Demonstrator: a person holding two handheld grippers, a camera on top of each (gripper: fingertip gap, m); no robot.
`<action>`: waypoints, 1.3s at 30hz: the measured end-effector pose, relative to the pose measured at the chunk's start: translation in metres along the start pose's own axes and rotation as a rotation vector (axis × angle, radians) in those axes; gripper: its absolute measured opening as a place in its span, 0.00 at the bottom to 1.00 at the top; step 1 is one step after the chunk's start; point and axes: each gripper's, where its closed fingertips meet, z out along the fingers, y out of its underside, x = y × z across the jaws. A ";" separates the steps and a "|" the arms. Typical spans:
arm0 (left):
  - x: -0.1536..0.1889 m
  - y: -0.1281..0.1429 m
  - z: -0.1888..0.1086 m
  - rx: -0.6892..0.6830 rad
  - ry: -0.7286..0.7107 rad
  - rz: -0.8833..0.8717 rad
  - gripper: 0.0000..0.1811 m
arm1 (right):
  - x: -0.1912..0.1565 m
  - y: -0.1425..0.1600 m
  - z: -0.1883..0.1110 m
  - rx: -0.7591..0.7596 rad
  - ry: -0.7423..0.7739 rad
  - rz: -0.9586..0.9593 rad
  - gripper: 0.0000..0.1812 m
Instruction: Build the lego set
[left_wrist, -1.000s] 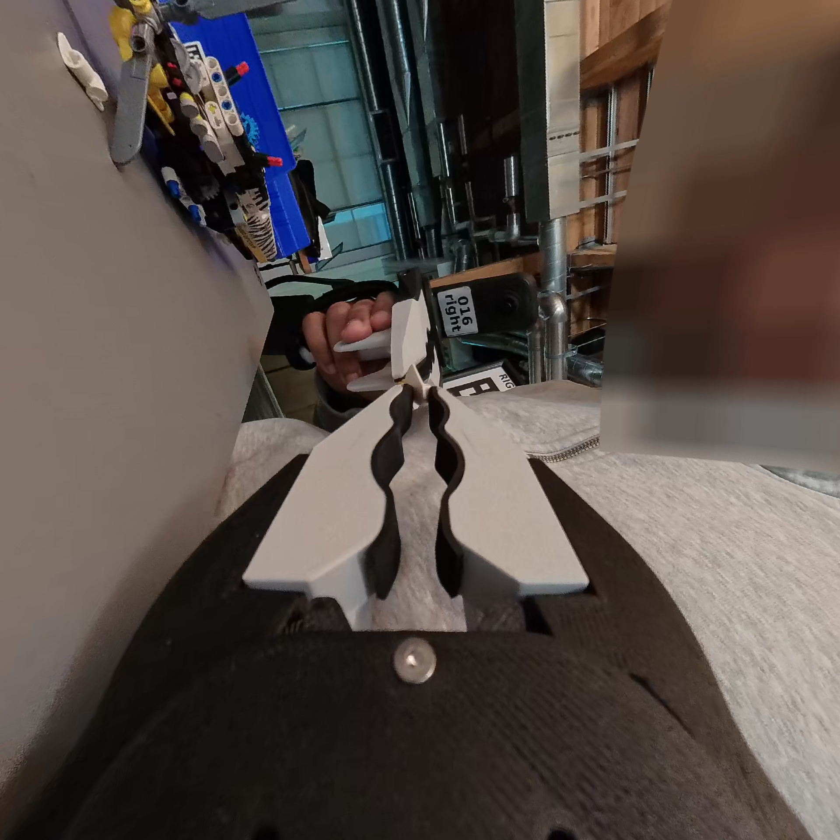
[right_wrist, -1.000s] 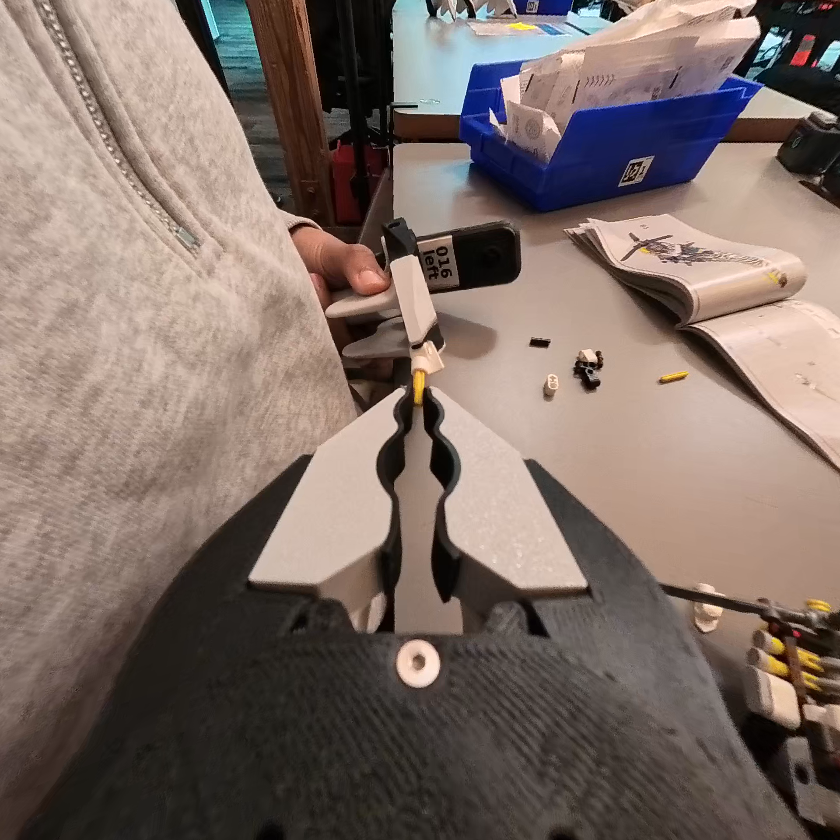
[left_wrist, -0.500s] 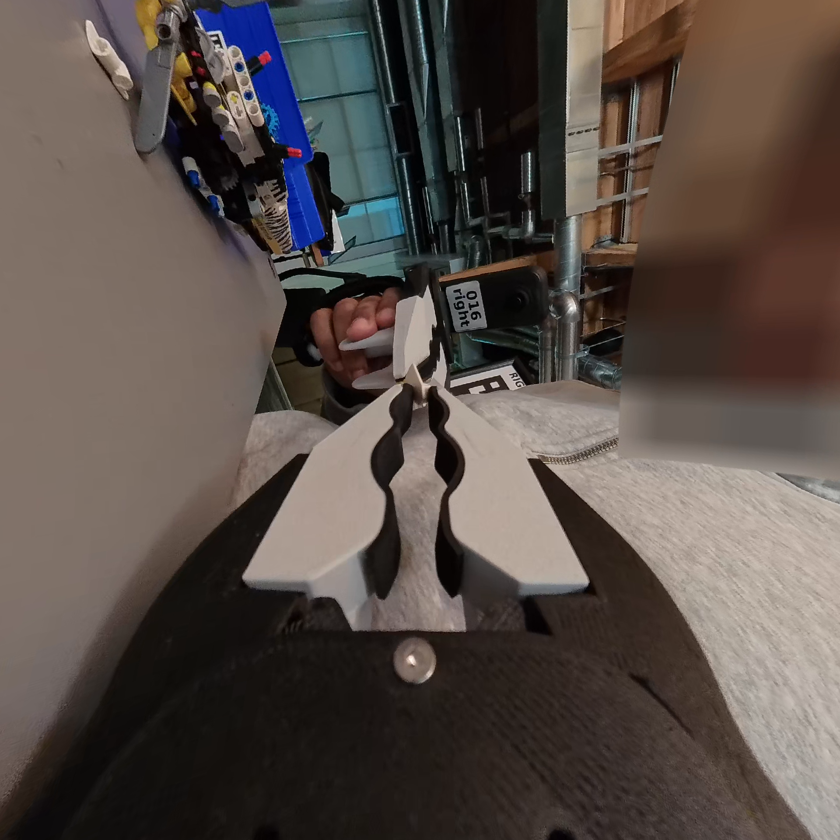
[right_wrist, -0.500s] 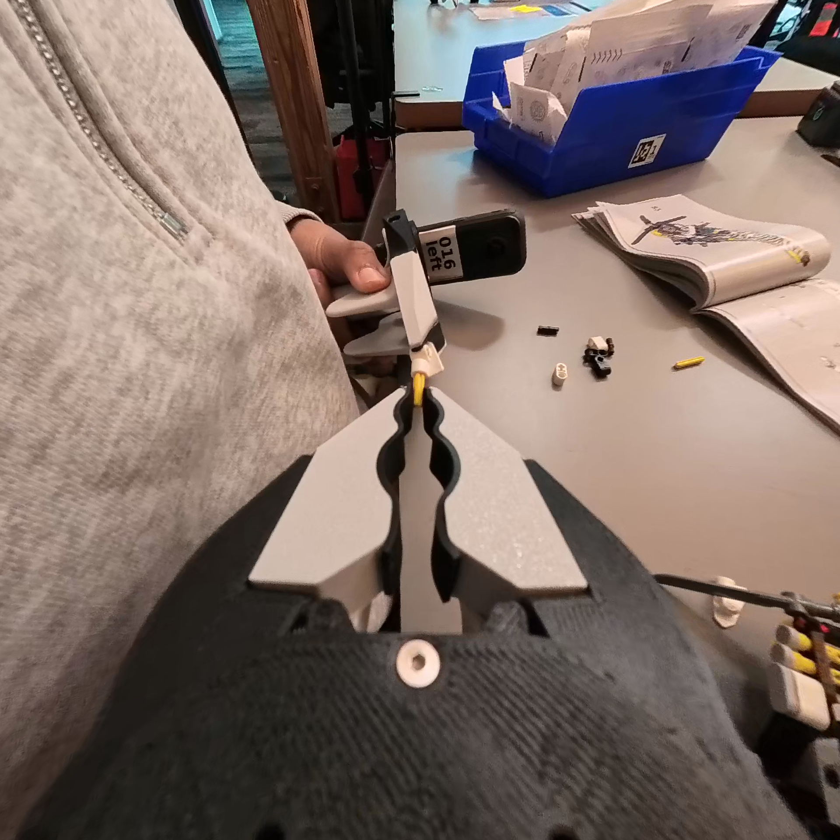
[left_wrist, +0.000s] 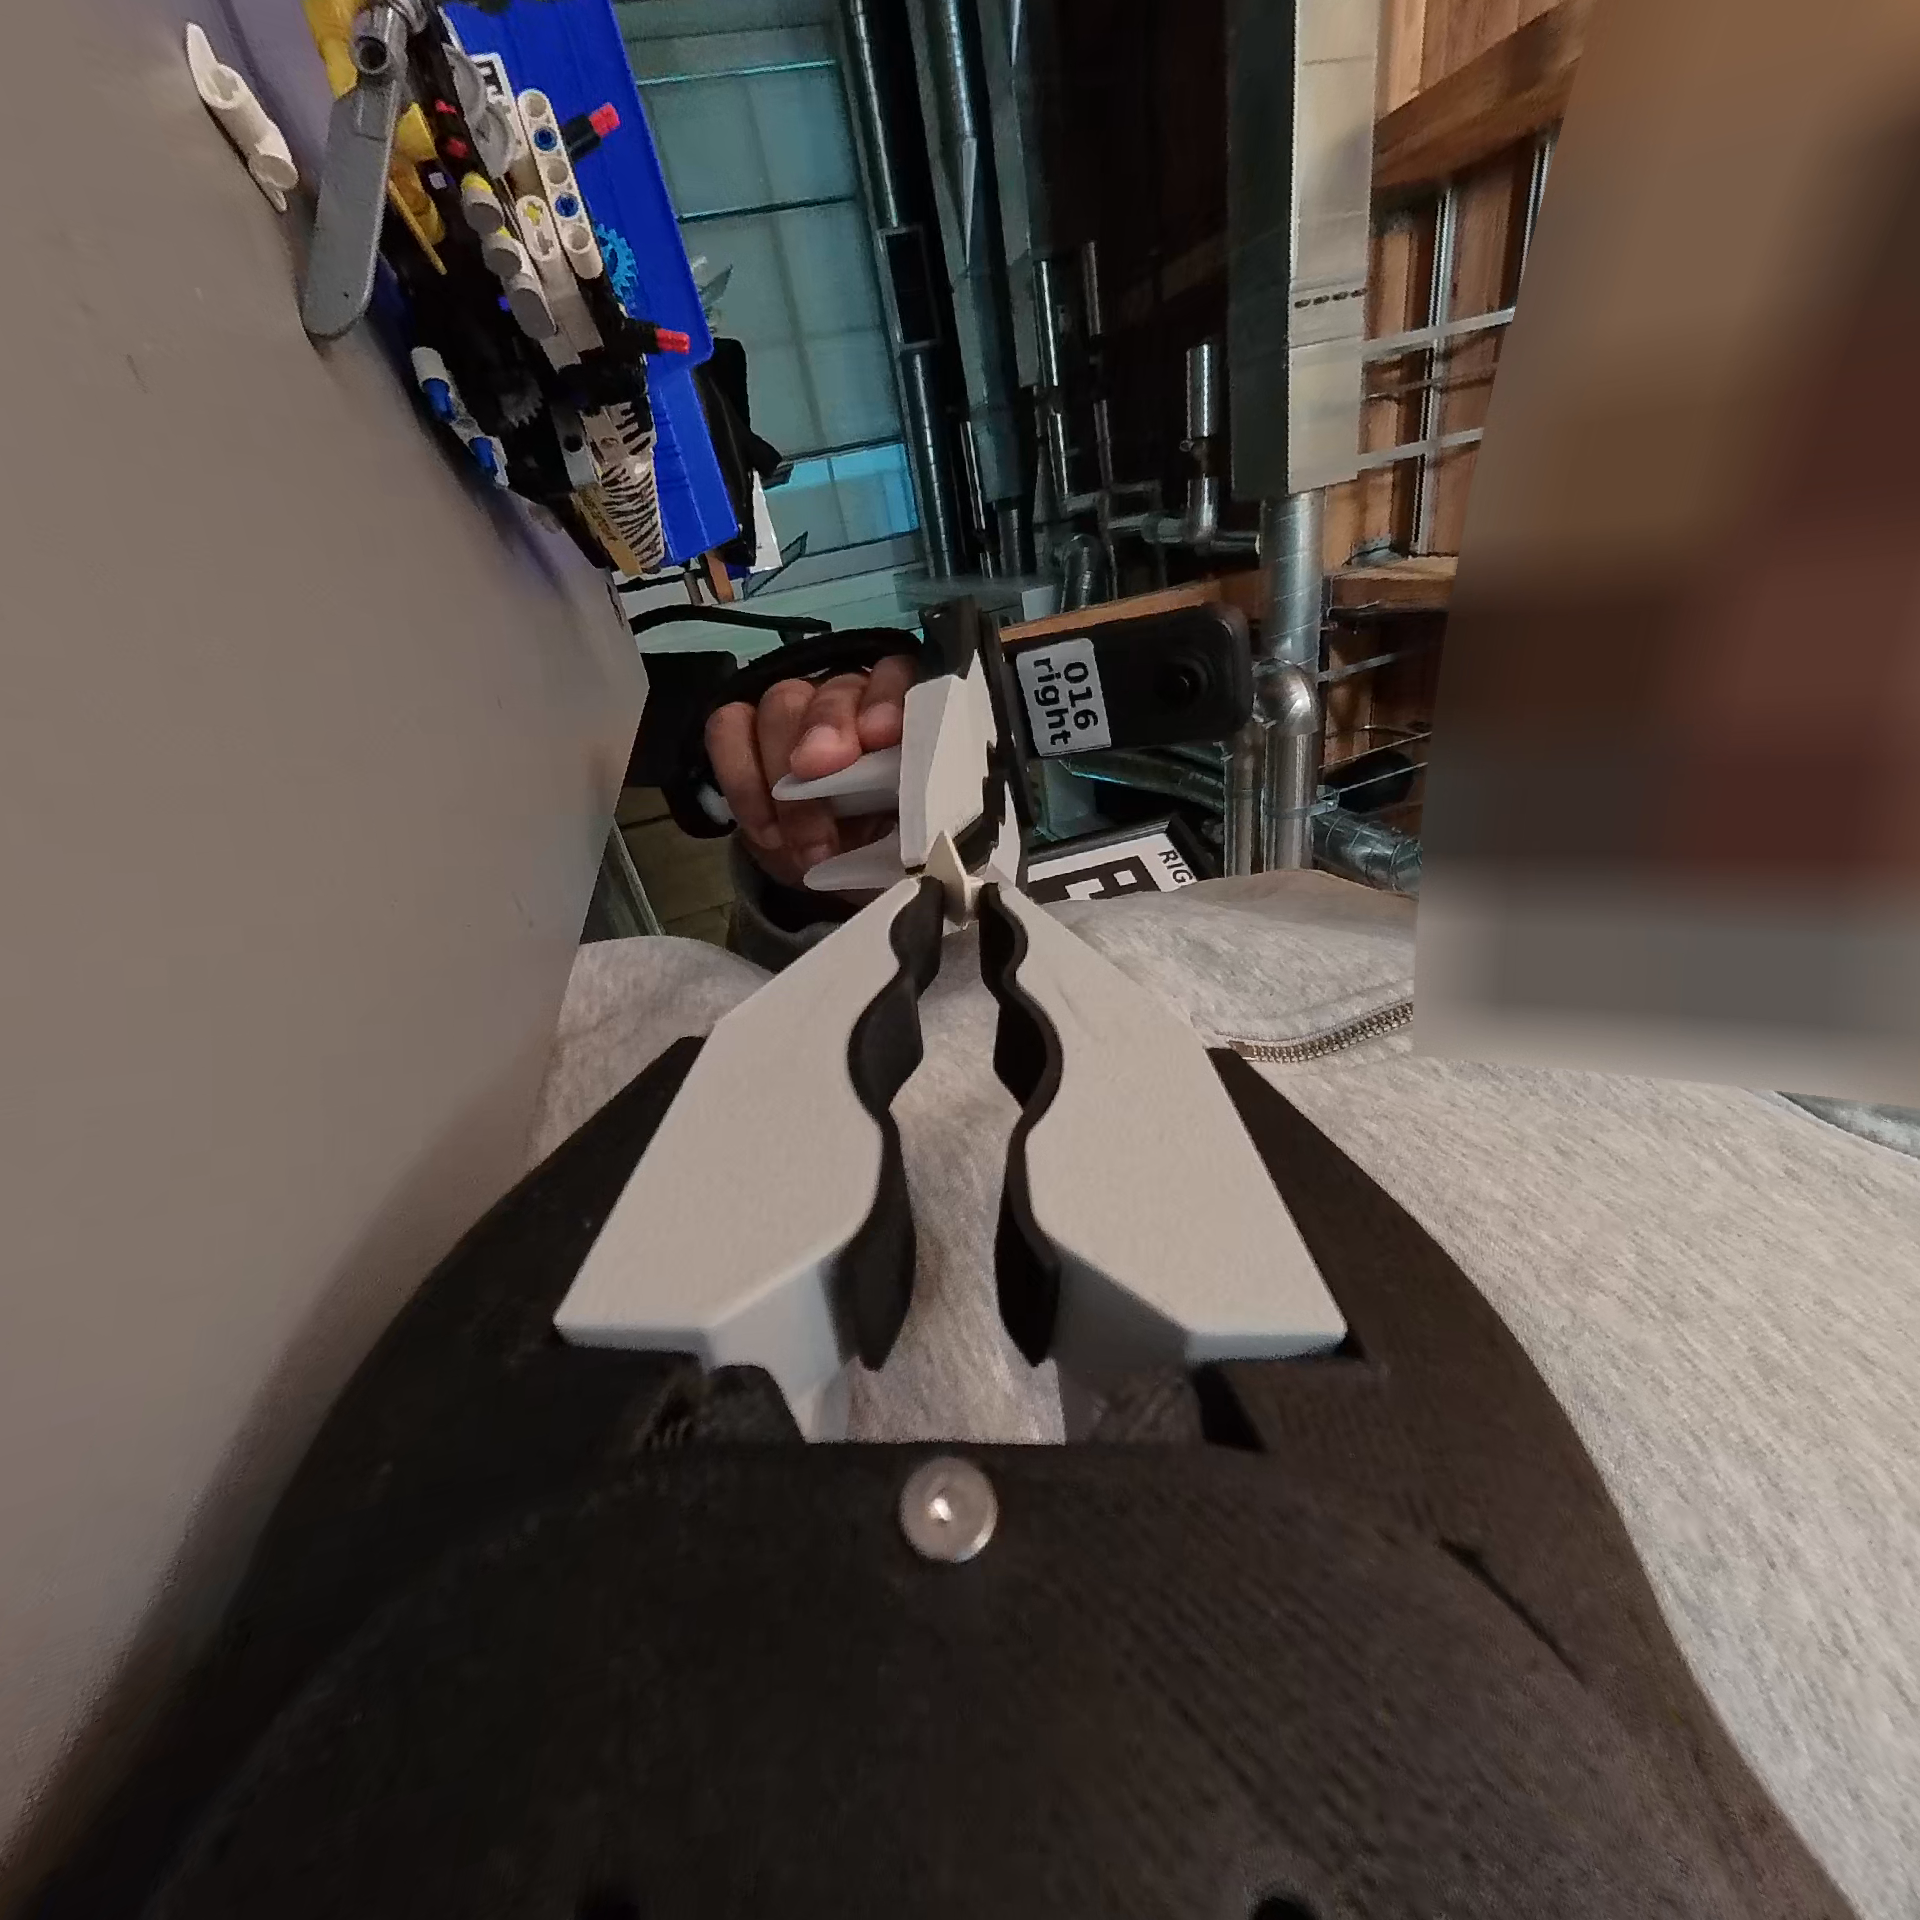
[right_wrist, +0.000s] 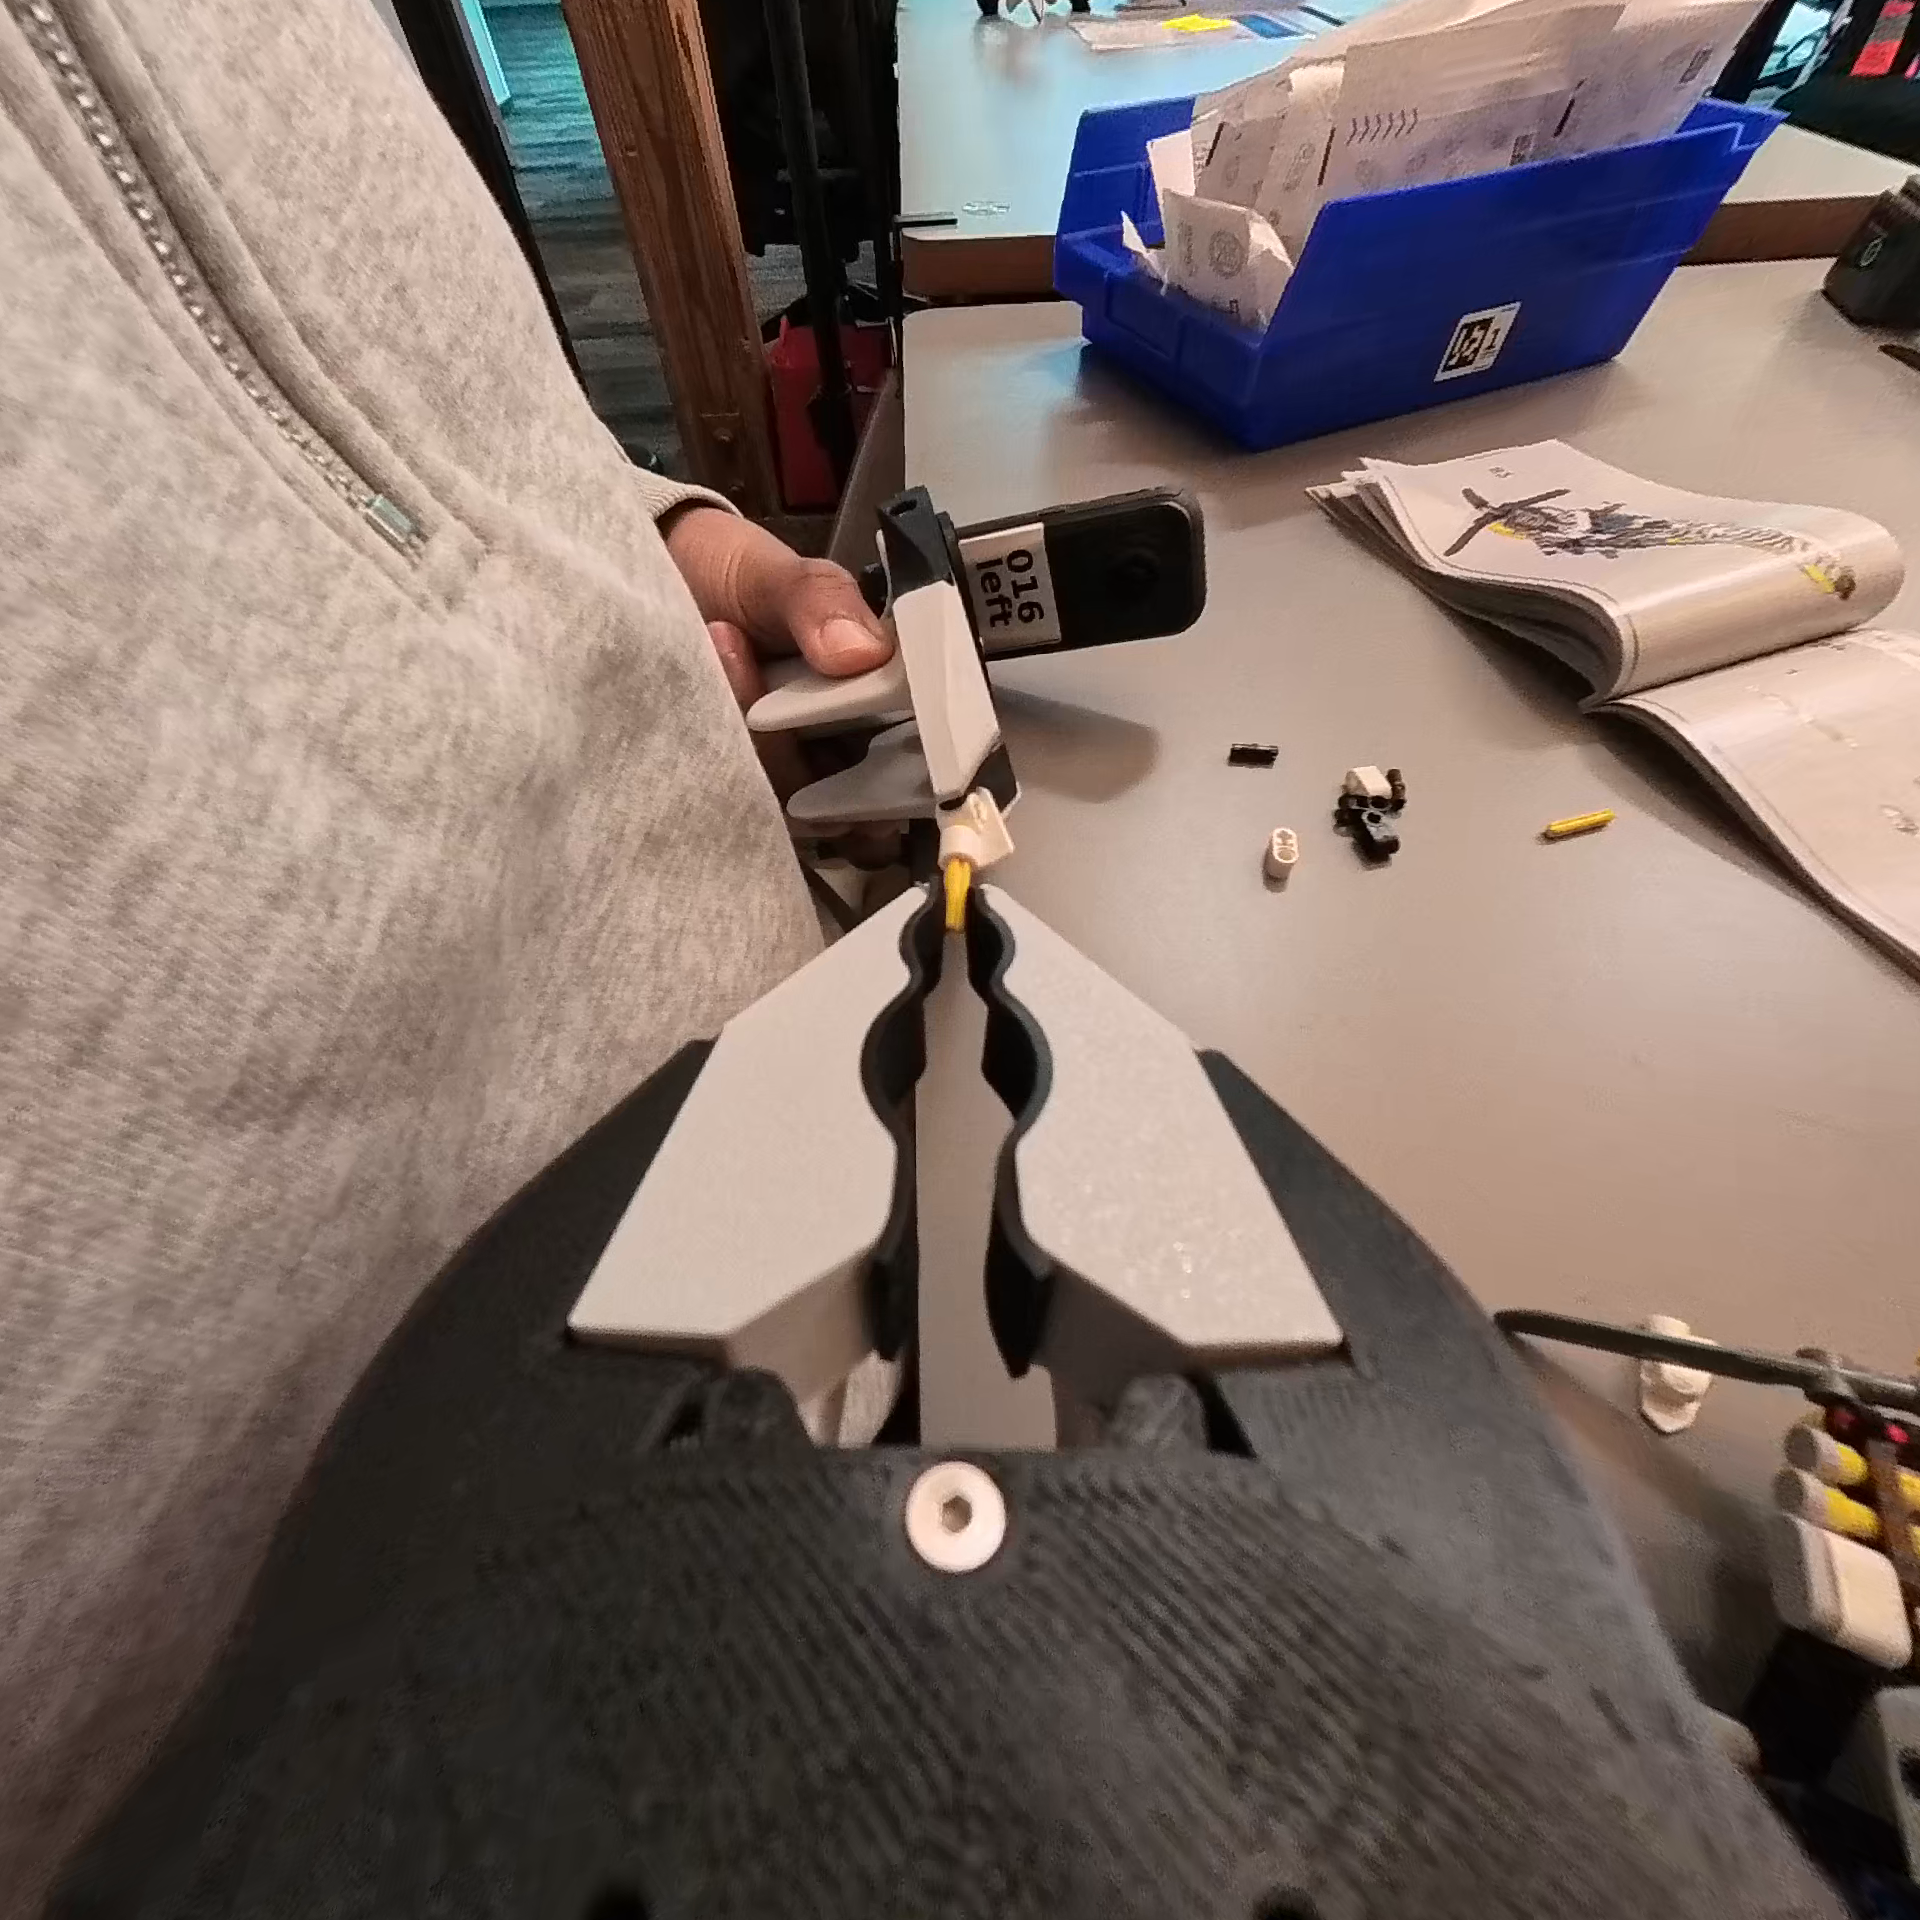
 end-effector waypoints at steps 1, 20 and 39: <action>0.000 0.000 0.000 -0.001 0.000 0.000 0.02 | 0.000 0.000 0.000 0.000 0.000 0.001 0.01; 0.013 -0.039 0.001 -0.024 -0.142 0.366 0.02 | 0.038 -0.008 0.003 0.082 0.158 0.049 0.12; 0.028 -0.109 -0.049 0.209 -0.360 0.994 0.02 | 0.095 -0.014 0.024 0.129 0.611 0.017 0.32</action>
